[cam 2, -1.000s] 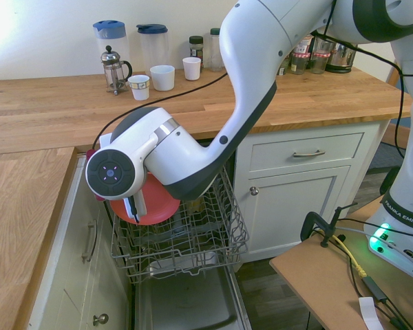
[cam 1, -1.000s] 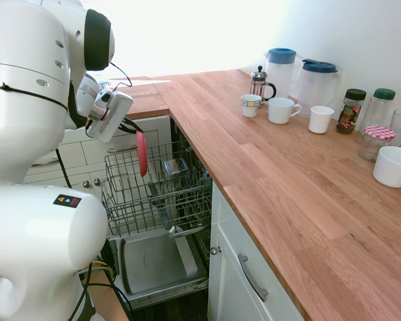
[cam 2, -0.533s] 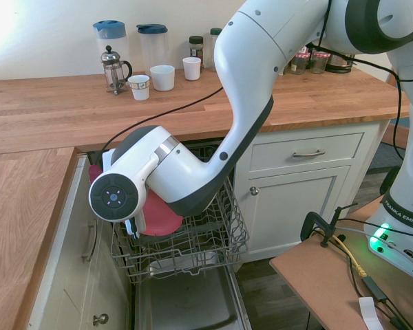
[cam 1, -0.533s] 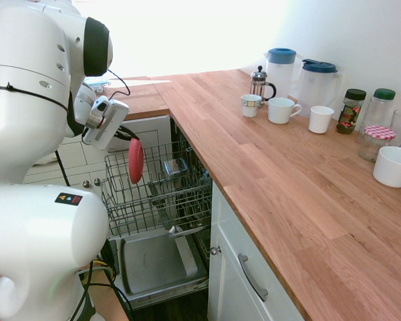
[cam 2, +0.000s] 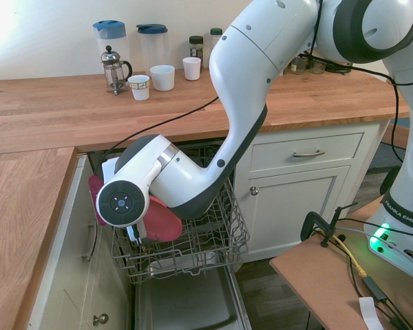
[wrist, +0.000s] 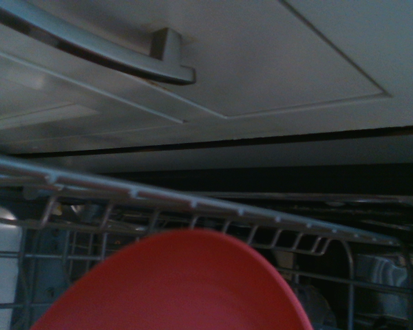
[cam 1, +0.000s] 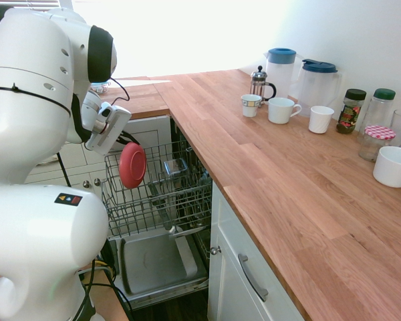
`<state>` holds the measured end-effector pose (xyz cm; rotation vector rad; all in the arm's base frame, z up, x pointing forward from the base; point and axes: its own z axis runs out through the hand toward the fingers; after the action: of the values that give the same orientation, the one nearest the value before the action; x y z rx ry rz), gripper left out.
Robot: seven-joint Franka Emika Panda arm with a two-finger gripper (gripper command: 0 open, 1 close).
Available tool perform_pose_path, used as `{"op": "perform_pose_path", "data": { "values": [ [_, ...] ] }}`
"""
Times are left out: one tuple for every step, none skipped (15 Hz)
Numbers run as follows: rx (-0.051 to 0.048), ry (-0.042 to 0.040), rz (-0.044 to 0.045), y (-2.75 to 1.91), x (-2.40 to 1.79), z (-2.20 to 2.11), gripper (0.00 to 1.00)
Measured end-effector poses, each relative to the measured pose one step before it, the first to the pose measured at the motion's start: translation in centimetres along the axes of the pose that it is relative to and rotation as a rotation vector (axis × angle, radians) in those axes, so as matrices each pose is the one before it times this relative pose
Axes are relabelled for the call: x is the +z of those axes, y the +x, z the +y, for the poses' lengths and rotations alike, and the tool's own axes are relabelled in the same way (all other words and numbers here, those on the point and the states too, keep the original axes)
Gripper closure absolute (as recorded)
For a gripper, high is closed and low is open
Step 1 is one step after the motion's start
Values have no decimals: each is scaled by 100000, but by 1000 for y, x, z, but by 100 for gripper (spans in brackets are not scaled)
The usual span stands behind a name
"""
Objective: Put the plate in the dishwasher
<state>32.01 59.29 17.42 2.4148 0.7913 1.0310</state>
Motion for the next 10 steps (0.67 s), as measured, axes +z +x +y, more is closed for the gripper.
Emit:
{"op": "perform_pose_path", "data": {
  "values": [
    [-1905, 825, -985, -616, 649, -486, 100],
    [-1106, 438, -648, -381, 449, -356, 100],
    [-454, 276, -321, -193, 267, -150, 100],
    [120, 176, -19, 29, 111, 59, 0],
    [212, 240, -42, 62, 97, 88, 0],
    [92, 248, -5, 25, 49, 36, 0],
    [33, 244, 43, 15, 30, 12, 0],
    [18, 385, 72, 11, 9, -12, 0],
    [27, 536, 74, 11, 0, -22, 0],
    [74, 430, 5, 15, 32, 14, 0]
  ]
}}
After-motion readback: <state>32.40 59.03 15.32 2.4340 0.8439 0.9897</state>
